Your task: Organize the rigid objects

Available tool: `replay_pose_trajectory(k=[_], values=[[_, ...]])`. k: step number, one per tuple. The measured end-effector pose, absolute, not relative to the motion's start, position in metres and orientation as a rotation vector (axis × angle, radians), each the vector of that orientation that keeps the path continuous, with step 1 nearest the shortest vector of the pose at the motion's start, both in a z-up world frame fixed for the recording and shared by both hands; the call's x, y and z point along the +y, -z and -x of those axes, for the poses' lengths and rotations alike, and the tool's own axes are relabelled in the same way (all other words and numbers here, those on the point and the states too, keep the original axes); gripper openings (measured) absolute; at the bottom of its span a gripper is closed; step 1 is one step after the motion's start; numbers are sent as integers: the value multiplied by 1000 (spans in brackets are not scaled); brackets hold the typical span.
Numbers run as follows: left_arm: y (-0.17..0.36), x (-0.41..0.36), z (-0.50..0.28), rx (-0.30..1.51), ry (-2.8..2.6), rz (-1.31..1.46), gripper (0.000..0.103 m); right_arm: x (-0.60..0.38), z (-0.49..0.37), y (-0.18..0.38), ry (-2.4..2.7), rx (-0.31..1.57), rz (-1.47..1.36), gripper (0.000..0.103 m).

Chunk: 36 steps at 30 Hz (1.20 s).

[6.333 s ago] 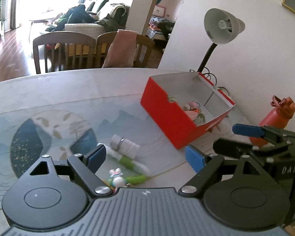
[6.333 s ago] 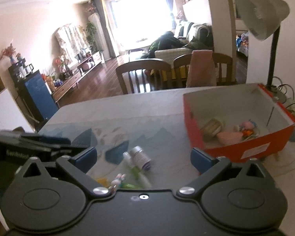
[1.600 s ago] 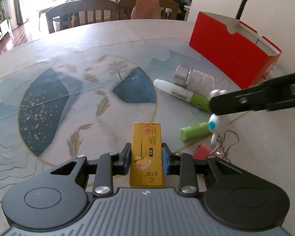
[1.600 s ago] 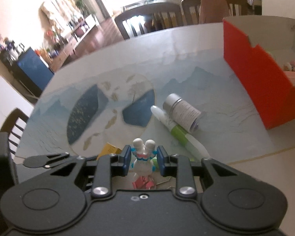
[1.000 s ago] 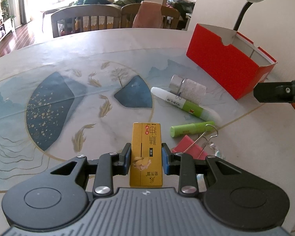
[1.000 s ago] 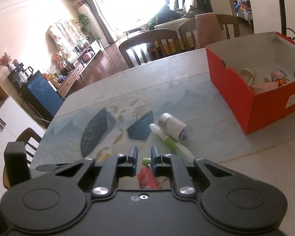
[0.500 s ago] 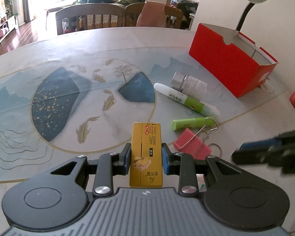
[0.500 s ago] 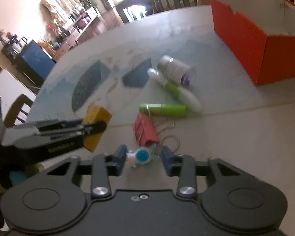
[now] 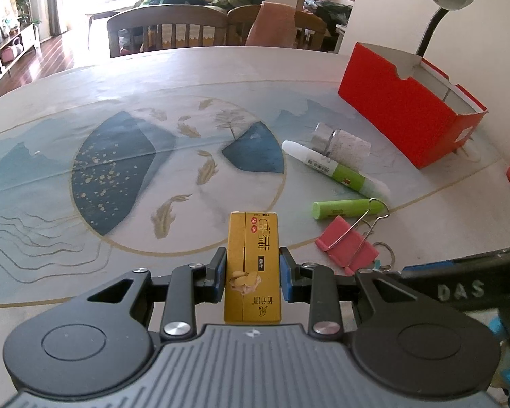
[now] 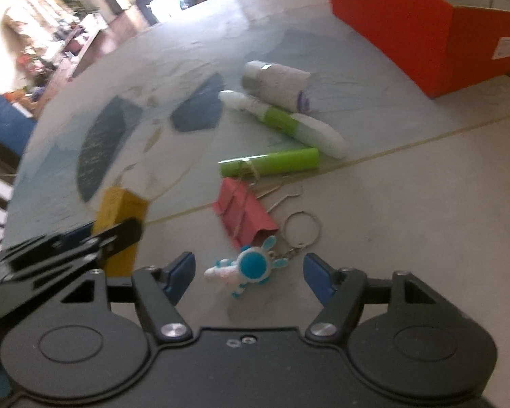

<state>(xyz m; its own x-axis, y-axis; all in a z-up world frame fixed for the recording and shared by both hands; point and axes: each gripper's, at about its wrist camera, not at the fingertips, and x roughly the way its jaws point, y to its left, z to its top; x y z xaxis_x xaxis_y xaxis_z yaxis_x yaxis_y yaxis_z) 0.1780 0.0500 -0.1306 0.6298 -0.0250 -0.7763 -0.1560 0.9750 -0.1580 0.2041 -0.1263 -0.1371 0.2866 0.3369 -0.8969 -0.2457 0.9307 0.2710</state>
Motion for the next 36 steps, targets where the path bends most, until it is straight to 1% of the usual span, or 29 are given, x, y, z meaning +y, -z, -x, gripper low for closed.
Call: replay_pose_trajectory(k=[4,6,15,16,18,19,20,21,22,26,36], values=[[130,53,-176,888,-79,220,30,-120,-206,140,-365,1213,-61,65],[130,54,-175,887,-80,221,30,-116,-206,143,-356,1219,-29,60],[130,55,-174,886,-76,225,30,-125,-193,142,-436,1203,39,58],[130,55,-174,887,-75,224,30,-127,-191,143,-443,1203,48,56],[130,55,-175,887,-76,225,30,-128,-187,142,-465,1181,95,45],[131,55,-175,888,-74,225,30,-128,-186,142,-476,1177,99,43],[131,54,-175,889,-73,225,30,-129,-186,142,-493,1176,89,38],[131,53,-175,890,-73,225,30,-130,-186,142,-516,1179,75,30],[131,52,-175,890,-72,226,30,-130,-186,142,-529,1180,71,27],[130,49,-176,893,-63,225,30,-133,-184,141,-546,1167,78,27],[121,37,-176,902,-27,253,30,-188,-195,108,-537,1153,-123,25]])
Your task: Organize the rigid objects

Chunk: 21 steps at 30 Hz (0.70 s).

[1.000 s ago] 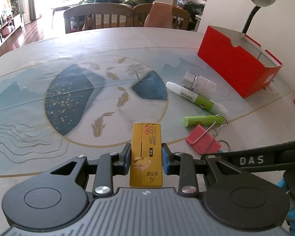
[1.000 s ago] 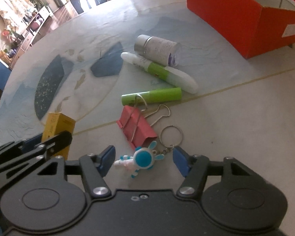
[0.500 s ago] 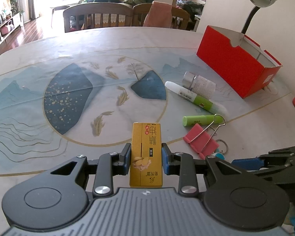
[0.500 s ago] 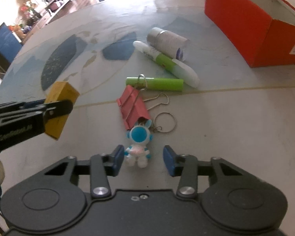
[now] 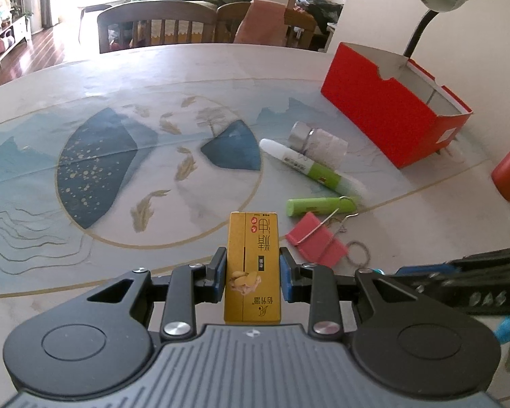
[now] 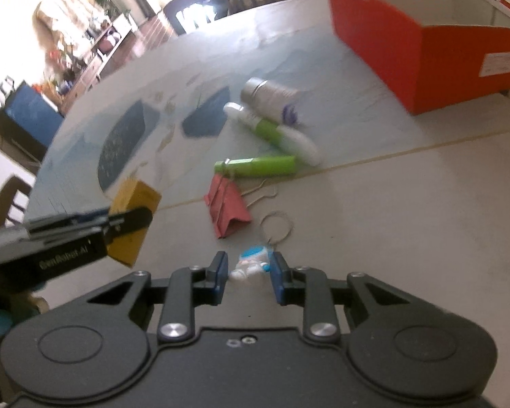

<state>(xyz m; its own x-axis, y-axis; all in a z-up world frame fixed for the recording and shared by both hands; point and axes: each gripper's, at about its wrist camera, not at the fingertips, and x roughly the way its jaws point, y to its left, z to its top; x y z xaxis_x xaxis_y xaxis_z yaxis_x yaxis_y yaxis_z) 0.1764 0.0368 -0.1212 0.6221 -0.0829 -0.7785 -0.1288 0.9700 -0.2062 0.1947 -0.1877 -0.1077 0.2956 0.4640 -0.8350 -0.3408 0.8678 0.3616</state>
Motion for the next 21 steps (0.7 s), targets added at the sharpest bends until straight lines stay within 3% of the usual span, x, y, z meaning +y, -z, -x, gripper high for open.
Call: replay_pose_trajectory(k=[21], values=[[83,-20,-213,912,41,252,30,-266,-258,35,-558,1030,-288,25]])
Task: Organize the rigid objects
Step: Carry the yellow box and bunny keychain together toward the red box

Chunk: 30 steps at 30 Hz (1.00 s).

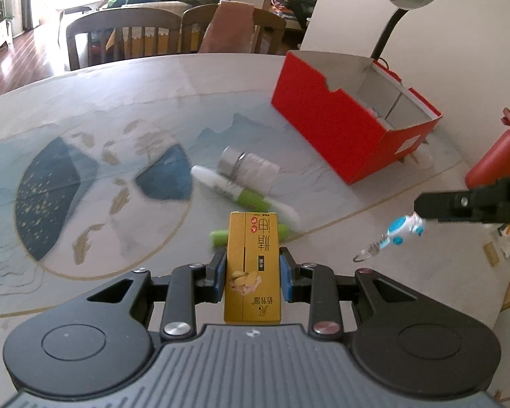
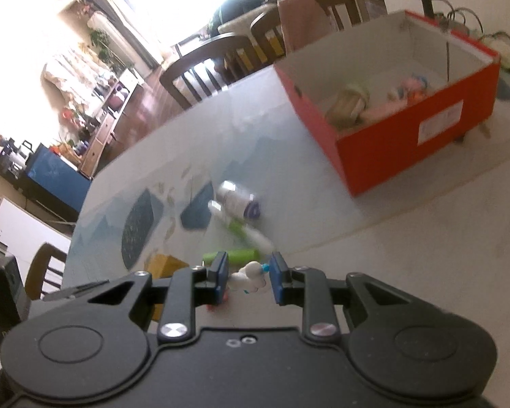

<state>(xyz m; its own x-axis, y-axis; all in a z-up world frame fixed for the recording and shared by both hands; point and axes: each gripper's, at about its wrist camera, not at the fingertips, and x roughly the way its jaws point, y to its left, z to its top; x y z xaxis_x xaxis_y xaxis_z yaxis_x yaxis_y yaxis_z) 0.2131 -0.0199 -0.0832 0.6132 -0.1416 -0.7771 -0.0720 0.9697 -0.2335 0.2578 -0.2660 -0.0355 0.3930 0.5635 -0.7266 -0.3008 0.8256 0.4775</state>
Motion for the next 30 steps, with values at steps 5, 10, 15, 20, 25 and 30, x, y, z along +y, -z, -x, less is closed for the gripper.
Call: replay_pose_trajectory(k=[5,10,15,20,25,30], values=[[66,-31,-234,890,51,253,30,-282,-286,10,-566,976,-308,25],[44,-44,-263,854,60,233,30,-299,-319,-22,-562,896,-317,25],[25,-60,-298,831,77,205,30,-315,-357,-48,-546,818,-298,25],[17,-81,-338,834,93,181,30,-329,-393,-47,-509,790,-287,24],[14,-105,-376,850,109,154,30,-345,-422,-27,-471,802,-289,24],[17,-130,-411,873,126,126,30,-360,-446,0,-435,835,-295,24]])
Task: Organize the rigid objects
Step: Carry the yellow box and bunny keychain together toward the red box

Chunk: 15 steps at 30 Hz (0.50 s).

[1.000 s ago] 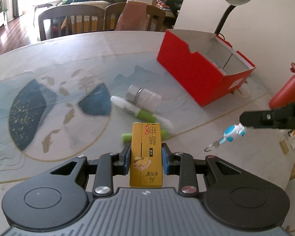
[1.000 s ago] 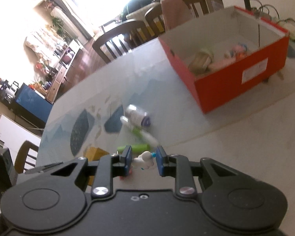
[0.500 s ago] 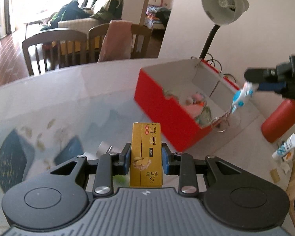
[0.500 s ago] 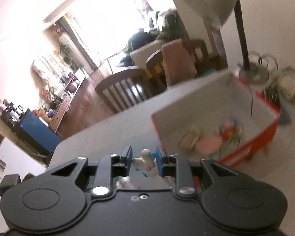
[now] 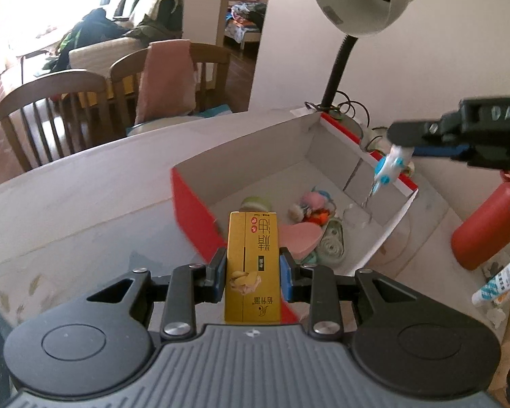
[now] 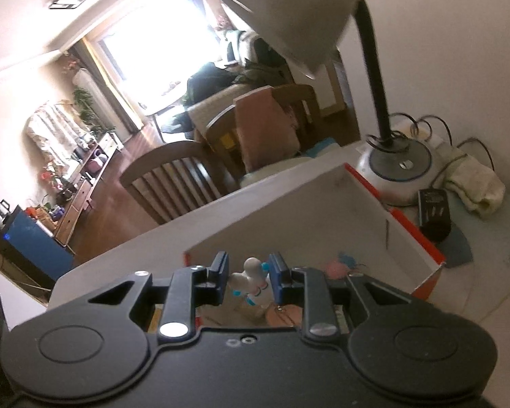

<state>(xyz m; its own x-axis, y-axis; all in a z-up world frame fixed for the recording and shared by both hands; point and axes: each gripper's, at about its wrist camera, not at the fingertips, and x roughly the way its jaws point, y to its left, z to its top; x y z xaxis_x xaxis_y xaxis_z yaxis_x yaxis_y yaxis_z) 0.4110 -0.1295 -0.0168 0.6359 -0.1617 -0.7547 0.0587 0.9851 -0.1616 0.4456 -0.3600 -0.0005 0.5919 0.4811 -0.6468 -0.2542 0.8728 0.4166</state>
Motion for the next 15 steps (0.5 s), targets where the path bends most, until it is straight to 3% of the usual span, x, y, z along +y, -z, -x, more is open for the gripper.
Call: replay_pose_trajectory(k=[15], values=[[56,-178,-522,963,149,95,30,-385,-484,63,-353,888,-280,24]])
